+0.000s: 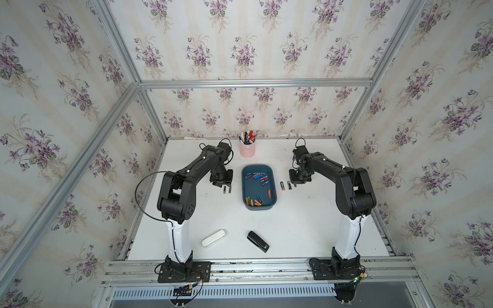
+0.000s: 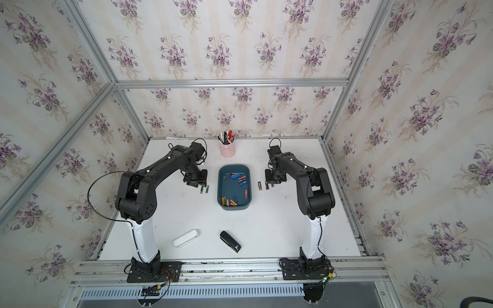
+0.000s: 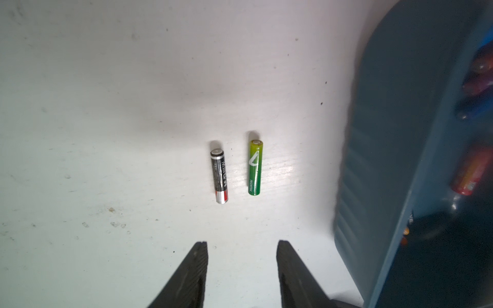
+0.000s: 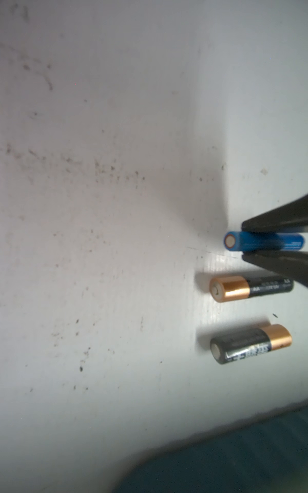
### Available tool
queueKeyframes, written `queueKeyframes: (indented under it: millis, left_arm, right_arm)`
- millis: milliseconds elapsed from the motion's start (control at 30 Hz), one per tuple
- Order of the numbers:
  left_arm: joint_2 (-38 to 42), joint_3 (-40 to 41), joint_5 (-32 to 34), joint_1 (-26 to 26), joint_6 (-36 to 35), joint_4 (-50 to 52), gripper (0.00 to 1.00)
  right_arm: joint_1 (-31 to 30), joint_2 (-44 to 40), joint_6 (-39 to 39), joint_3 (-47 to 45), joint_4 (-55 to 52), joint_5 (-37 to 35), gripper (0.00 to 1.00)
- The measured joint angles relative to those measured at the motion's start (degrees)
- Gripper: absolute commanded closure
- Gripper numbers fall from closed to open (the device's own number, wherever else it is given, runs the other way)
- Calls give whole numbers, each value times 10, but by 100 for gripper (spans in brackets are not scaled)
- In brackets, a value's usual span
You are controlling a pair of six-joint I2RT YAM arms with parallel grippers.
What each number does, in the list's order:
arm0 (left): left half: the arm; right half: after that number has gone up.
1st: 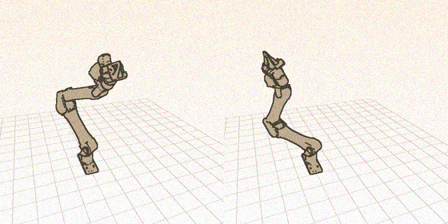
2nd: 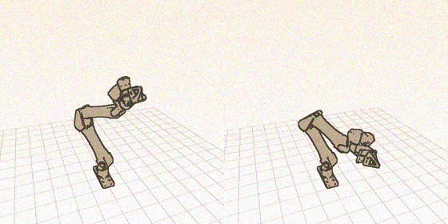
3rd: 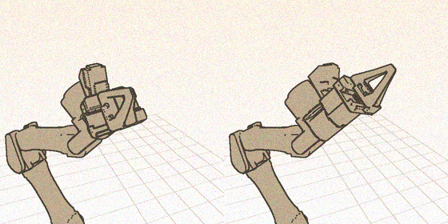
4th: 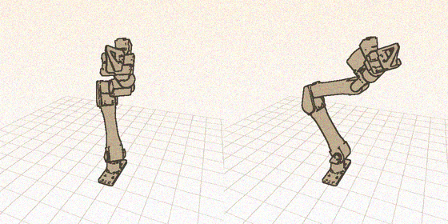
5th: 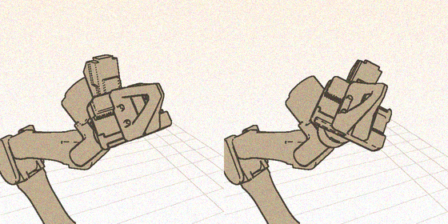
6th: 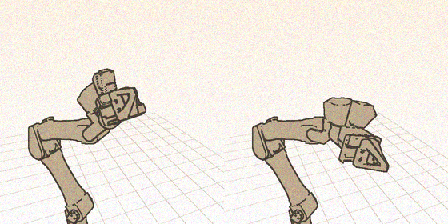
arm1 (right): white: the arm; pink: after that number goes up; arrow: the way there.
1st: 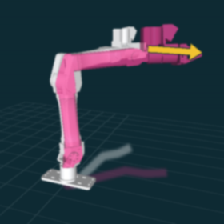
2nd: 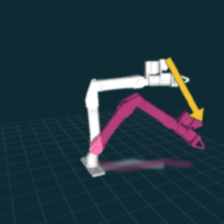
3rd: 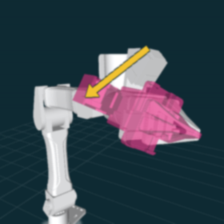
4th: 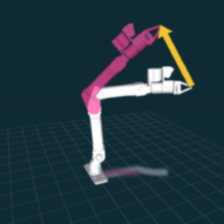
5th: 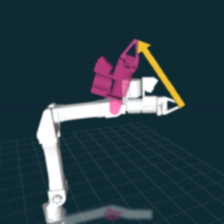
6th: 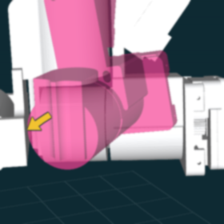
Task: Take the batteries out of the storage box
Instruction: Place the battery at the center of the board.
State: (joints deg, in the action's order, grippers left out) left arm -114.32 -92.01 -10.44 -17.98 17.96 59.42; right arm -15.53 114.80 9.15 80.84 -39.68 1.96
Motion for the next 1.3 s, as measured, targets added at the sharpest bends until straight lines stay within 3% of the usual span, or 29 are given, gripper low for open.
queueKeyframes:
  millis: [333,767,967,1167,1300]
  left_arm:
    - [-1,-3,0,0,0,8,52]
    - [-1,-13,5,-2,0,14,51]
    - [21,-21,40,-14,0,19,49]
    - [29,-76,68,-48,-3,33,48]
    - [-16,-155,80,-99,-10,47,47]
  right_arm:
    - [2,7,-6,-13,16,-2,85]
    - [4,8,-16,-8,20,-2,75]
    - [4,-5,-16,5,12,3,72]
    - [4,-35,-16,12,6,20,71]
    - [4,-70,-7,14,3,31,71]
